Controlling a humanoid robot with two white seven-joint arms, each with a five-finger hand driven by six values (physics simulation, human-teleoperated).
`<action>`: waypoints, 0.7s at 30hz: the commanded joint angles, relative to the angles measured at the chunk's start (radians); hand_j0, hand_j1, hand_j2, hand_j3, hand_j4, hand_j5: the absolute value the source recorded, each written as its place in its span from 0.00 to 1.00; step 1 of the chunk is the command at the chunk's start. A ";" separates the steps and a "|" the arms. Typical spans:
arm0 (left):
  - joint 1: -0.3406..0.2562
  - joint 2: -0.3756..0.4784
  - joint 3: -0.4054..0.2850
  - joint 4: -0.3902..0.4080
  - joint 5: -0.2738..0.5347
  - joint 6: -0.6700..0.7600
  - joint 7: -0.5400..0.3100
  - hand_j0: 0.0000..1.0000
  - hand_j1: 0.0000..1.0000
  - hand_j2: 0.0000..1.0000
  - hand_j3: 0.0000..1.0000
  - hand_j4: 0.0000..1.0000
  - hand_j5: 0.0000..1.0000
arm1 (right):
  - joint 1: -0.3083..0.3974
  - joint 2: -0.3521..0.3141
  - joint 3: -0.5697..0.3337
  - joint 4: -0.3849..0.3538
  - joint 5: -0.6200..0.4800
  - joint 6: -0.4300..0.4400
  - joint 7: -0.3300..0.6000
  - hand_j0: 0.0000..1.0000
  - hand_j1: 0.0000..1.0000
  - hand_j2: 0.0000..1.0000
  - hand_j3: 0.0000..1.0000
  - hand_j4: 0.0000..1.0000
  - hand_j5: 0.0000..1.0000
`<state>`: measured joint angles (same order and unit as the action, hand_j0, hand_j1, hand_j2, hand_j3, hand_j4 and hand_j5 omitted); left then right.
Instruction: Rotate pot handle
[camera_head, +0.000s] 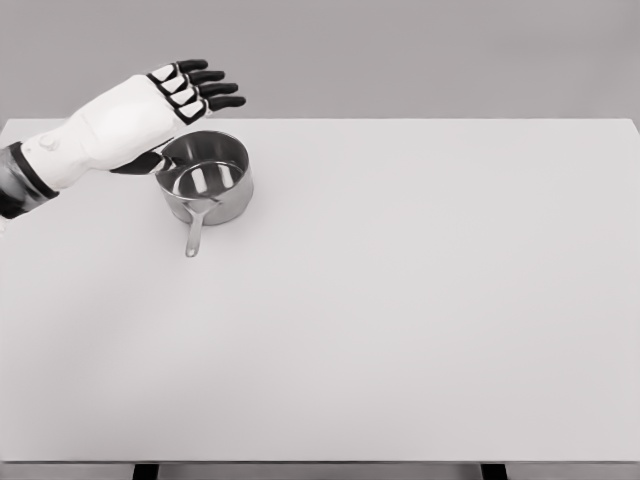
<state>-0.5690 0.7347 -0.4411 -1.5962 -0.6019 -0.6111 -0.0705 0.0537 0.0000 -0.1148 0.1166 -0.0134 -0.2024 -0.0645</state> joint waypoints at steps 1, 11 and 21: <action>-0.006 -0.089 -0.065 0.004 -0.058 0.000 0.000 1.00 1.00 1.00 1.00 1.00 1.00 | 0.000 0.000 0.000 0.000 0.000 0.000 0.000 1.00 1.00 1.00 1.00 1.00 1.00; -0.035 -0.236 -0.119 0.137 -0.176 0.000 0.002 1.00 1.00 1.00 1.00 1.00 1.00 | 0.000 0.000 0.000 0.000 0.000 0.000 0.000 1.00 1.00 1.00 1.00 1.00 1.00; -0.006 -0.239 -0.140 0.154 -0.188 0.000 0.008 1.00 1.00 1.00 1.00 1.00 1.00 | 0.000 0.000 0.000 0.000 0.000 0.000 0.000 1.00 1.00 1.00 1.00 1.00 1.00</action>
<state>-0.5645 0.4975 -0.5747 -1.4438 -0.7953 -0.6112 -0.0654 0.0537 0.0000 -0.1149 0.1165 -0.0133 -0.2024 -0.0645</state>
